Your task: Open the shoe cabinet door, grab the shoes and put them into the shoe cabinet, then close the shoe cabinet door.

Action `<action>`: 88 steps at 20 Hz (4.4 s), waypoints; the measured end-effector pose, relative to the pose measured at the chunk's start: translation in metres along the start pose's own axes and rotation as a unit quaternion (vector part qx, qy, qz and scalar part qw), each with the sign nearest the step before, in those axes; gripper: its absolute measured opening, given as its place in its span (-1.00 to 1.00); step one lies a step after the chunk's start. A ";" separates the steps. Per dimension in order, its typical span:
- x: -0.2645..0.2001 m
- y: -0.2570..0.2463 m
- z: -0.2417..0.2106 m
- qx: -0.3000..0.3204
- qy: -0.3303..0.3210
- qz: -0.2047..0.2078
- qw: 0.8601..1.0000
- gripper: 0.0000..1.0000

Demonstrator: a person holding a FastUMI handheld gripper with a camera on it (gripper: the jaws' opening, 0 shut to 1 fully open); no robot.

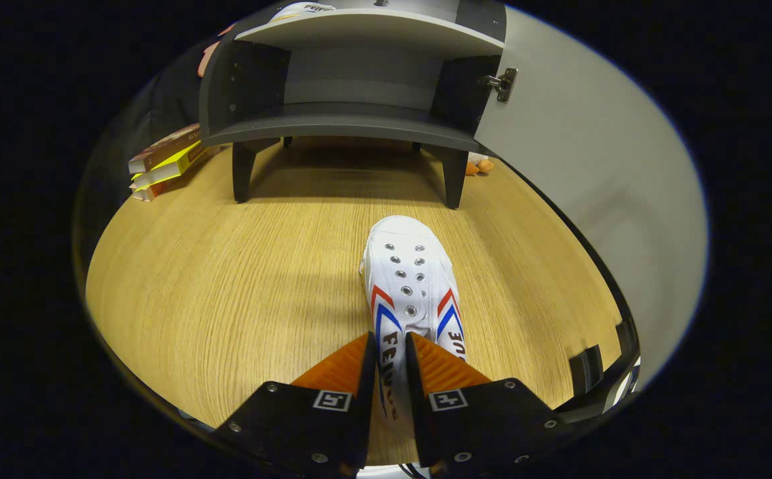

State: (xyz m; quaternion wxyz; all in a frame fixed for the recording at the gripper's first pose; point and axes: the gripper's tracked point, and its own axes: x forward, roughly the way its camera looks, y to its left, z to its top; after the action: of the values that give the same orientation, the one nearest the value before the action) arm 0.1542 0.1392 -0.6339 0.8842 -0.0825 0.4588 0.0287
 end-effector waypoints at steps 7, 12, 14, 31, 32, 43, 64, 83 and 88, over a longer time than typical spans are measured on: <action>-0.017 0.009 0.025 0.004 -0.015 0.030 0.999 -1.00; -0.068 -0.005 0.049 0.016 -0.028 0.037 0.999 -1.00; -0.089 -0.012 0.063 0.009 -0.040 0.032 0.999 -1.00; -0.274 -0.035 0.232 -0.008 -0.165 0.025 0.986 -1.00; -0.278 -0.032 0.242 -0.012 -0.171 0.025 0.985 -1.00; -0.270 -0.032 0.340 -0.032 -0.203 0.029 0.978 -1.00; -0.042 -0.033 0.508 -0.052 -0.209 0.016 0.976 -1.00; -0.185 -0.048 0.462 0.002 -0.275 0.024 0.961 0.78; -0.252 -0.052 0.428 0.019 -0.300 0.031 0.953 0.89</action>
State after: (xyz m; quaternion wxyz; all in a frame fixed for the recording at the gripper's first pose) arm 0.3602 0.1677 -0.1800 0.9812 -0.0393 0.1750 0.0713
